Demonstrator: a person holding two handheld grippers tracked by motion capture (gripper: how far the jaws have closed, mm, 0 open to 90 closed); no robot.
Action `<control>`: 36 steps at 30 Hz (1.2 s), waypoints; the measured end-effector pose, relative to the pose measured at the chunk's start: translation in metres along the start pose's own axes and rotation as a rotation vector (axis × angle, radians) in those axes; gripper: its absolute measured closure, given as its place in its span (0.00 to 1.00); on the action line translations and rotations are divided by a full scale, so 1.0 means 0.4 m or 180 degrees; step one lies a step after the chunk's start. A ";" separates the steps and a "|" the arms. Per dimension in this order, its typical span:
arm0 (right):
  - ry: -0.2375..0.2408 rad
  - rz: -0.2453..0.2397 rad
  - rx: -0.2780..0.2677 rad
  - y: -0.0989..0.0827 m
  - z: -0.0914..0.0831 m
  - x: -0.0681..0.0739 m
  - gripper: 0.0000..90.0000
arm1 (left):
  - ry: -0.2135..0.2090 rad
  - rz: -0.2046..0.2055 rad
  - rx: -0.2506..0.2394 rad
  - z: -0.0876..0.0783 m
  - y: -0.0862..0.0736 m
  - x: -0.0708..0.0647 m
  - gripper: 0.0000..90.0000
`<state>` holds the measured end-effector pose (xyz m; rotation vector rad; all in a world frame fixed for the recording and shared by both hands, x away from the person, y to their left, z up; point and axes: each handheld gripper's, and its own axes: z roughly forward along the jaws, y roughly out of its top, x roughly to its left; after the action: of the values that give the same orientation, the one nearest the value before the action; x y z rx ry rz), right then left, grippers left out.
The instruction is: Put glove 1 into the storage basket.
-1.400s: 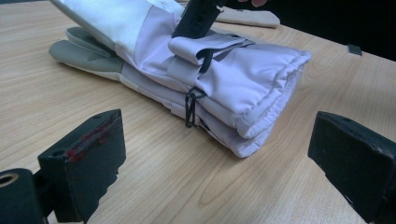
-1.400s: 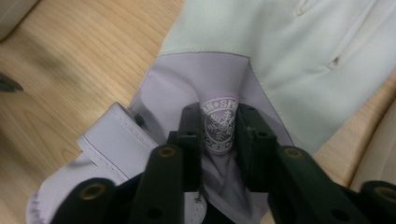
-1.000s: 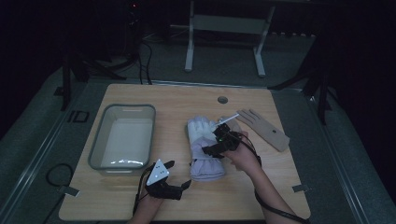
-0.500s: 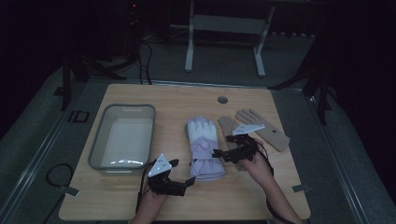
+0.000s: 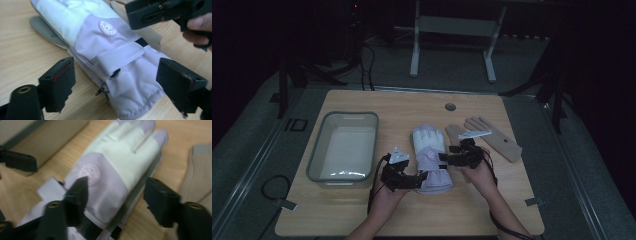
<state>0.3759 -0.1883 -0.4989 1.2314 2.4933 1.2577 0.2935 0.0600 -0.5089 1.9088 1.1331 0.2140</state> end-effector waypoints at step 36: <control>-0.0152 0.0074 0.0319 -0.063 0.062 0.034 0.84 | -0.0776 -0.0347 0.0709 0.099 -0.037 0.072 0.82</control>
<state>0.3612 -0.1717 -0.5294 1.2998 2.5432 1.1070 0.3217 0.0615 -0.5515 1.9945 1.1270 -0.2085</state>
